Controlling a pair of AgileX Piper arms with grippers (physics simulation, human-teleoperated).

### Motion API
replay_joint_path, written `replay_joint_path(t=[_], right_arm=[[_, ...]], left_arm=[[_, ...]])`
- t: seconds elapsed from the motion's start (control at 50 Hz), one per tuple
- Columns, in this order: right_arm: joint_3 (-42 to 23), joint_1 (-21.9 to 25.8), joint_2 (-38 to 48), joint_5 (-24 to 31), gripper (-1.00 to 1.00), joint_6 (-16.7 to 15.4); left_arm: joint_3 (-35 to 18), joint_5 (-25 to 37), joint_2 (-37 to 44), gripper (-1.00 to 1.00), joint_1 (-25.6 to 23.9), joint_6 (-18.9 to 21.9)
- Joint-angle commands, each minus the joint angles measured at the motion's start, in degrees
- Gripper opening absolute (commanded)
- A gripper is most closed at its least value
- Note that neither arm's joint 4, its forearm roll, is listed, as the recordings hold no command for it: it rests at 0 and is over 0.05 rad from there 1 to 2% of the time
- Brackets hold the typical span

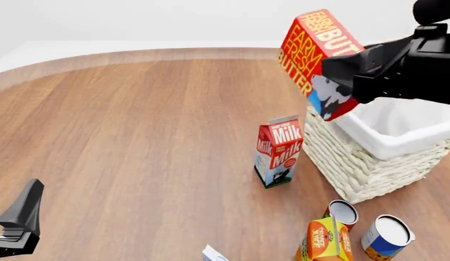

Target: Pick up the cream cheese box and the butter, and put them in the basket.

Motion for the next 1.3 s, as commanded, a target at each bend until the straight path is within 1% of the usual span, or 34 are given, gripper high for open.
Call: replay_joint_path(t=[0.02,0.08,0.12,0.18,0.22,0.26,0.28,0.3,0.34,0.36,0.4,0.42,0.46,0.52,0.54,0.64,0.68,0.76,0.84,0.88,0.96,1.02,1.1,1.12,1.16,1.2,1.22,1.26,1.28,1.3], right_arm=[[-3.22,-7.09,-3.93,3.27,-1.00,5.66],[-3.18,-8.50,-4.01,3.60,-1.00,7.31],[-3.45,-9.53,-3.79,3.77,-1.00,9.33],[-3.63,-11.33,-4.17,4.18,-1.00,10.13],[-3.43,-12.74,-4.09,4.22,-1.00,11.99],[-3.67,-13.84,-4.19,4.14,-1.00,11.46],[-3.57,-14.33,-4.00,3.99,-1.00,12.09],[-3.33,-15.23,-3.74,3.53,-1.00,13.18],[-2.95,-15.99,-3.32,2.80,-1.00,13.11],[-2.40,-16.93,-2.97,2.20,-1.00,13.88],[-1.64,-17.86,-2.45,1.24,-1.00,14.44],[-1.14,-18.30,-2.47,0.85,-1.00,15.61],[-0.14,-20.04,-1.96,-0.61,-1.00,16.63],[0.64,-20.79,-1.06,-2.07,-1.00,17.52],[1.00,-20.85,-0.73,-2.49,-1.00,18.39],[2.51,-21.81,0.61,-4.91,-1.00,19.21],[3.25,-22.38,1.02,-5.75,-1.00,20.50],[3.82,-22.93,1.14,-6.61,-1.00,20.69],[5.67,-23.67,0.81,-7.88,-1.00,21.86],[5.74,-23.93,0.78,-8.05,-1.00,21.91],[6.10,-24.43,0.82,-8.13,-1.00,23.39],[5.00,-24.71,0.33,-6.93,-1.00,25.13],[4.48,-24.89,0.07,-6.38,-1.00,25.21],[2.90,-25.54,-1.03,-4.77,-1.00,28.20],[2.31,-25.95,-0.99,-4.27,-1.00,28.65],[2.58,-25.81,-1.54,-3.97,-1.00,31.72],[3.76,-24.75,-2.14,-4.52,-1.00,35.16],[4.22,-25.12,-2.21,-4.73,-1.00,35.74],[4.79,-24.38,-2.04,-4.69,-1.00,35.84],[5.78,-23.69,-2.09,-5.04,-1.00,37.48]], left_arm=[[0.00,0.00,0.00,1.00,0.00,0.00],[0.00,0.00,0.00,1.00,0.00,0.00],[0.00,0.00,0.00,1.00,0.00,0.00],[0.00,0.00,0.00,1.00,0.00,0.00],[0.00,0.00,0.00,1.00,0.00,0.00],[0.00,0.00,0.00,1.00,0.00,0.00],[0.00,0.00,0.00,1.00,0.00,0.00],[0.00,0.00,0.00,1.00,0.00,0.00],[0.00,0.00,0.00,1.00,0.00,0.00],[0.00,0.00,0.00,1.00,0.00,0.00],[0.00,0.00,0.00,1.00,0.00,0.00],[0.00,0.00,0.00,1.00,0.00,0.00],[0.00,0.00,0.00,1.00,0.00,0.00],[0.00,0.00,0.00,1.00,0.00,0.00],[0.00,0.00,0.00,1.00,0.00,0.00],[0.00,0.00,0.00,1.00,0.00,0.00],[0.00,0.00,0.00,1.00,0.00,0.00],[0.00,0.00,0.00,1.00,0.00,0.00],[0.00,0.00,0.00,1.00,0.00,0.00],[0.00,0.00,0.00,1.00,0.00,0.00],[0.00,0.00,0.00,1.00,0.00,0.00],[0.00,0.00,0.00,1.00,0.00,0.00],[0.00,0.00,0.00,1.00,0.00,0.00],[0.00,0.00,0.00,1.00,0.00,0.00],[0.00,0.00,0.00,1.00,0.00,0.00],[0.00,0.00,0.00,1.00,0.00,0.00],[0.00,0.00,0.00,1.00,0.00,0.00],[0.00,0.00,0.00,1.00,0.00,0.00],[0.00,0.00,0.00,1.00,0.00,0.00],[0.00,0.00,0.00,1.00,0.00,0.00]])
